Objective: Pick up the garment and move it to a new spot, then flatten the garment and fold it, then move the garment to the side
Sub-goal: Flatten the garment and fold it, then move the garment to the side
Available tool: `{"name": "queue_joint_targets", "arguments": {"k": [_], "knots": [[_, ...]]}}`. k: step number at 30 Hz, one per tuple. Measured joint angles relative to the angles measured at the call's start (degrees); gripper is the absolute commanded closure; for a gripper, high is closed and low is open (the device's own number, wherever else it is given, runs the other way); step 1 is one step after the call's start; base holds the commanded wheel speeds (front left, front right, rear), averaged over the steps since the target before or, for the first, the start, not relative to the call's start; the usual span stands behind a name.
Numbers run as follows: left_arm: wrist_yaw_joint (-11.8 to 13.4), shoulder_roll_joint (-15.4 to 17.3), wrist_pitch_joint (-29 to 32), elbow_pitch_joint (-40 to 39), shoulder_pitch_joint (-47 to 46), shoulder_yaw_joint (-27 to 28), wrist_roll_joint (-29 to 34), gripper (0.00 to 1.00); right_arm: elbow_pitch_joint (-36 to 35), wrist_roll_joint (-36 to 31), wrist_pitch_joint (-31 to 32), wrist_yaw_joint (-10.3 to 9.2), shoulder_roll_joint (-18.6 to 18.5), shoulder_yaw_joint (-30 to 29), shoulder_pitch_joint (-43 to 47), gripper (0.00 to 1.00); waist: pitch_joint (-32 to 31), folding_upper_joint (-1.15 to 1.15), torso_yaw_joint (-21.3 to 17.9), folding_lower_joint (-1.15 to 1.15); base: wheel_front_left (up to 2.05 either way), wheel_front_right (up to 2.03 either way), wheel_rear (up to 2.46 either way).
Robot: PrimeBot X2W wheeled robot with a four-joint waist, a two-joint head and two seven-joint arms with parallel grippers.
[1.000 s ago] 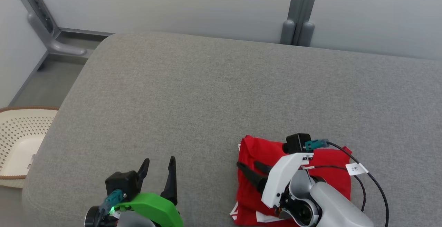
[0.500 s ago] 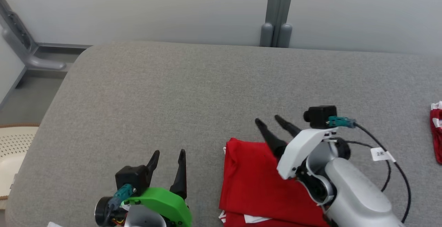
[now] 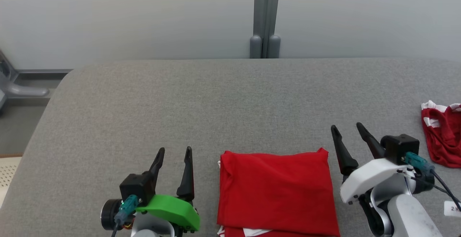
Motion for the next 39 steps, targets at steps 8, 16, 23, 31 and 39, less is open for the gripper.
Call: {"name": "queue_joint_targets", "arguments": {"k": [8,16,23,31,39], "knots": [[-0.4,0.0,-2.5,2.3,3.4,2.7,-0.5,0.00,-6.9,-4.8,-0.9,0.00,3.2,-4.8,8.6,0.00,-1.4,0.00,-1.3,0.00,0.00,0.00,0.00],[-0.4,0.9,-2.8,1.7,5.9,4.2,0.1,0.00,-8.3,-4.4,-1.4,0.00,3.6,-4.0,10.6,0.00,-2.0,0.00,-1.8,0.00,0.00,0.00,0.00],[0.1,1.4,-2.8,1.1,6.0,4.5,0.3,0.00,-8.1,-4.2,-1.4,0.00,3.6,-3.8,10.6,0.00,-2.2,0.00,-1.3,0.00,0.00,0.00,0.00],[0.6,1.6,-2.8,0.9,6.0,4.4,0.3,0.00,-7.2,-4.7,-1.7,0.00,3.6,-4.1,10.6,0.00,-1.9,0.00,-1.1,0.00,0.00,0.00,0.00],[0.7,1.8,-2.2,0.2,5.9,4.2,0.1,0.00,-5.3,-5.1,-0.1,0.00,3.6,-5.4,10.6,0.00,-1.5,0.00,-0.5,0.00,0.00,0.00,0.00]]}}
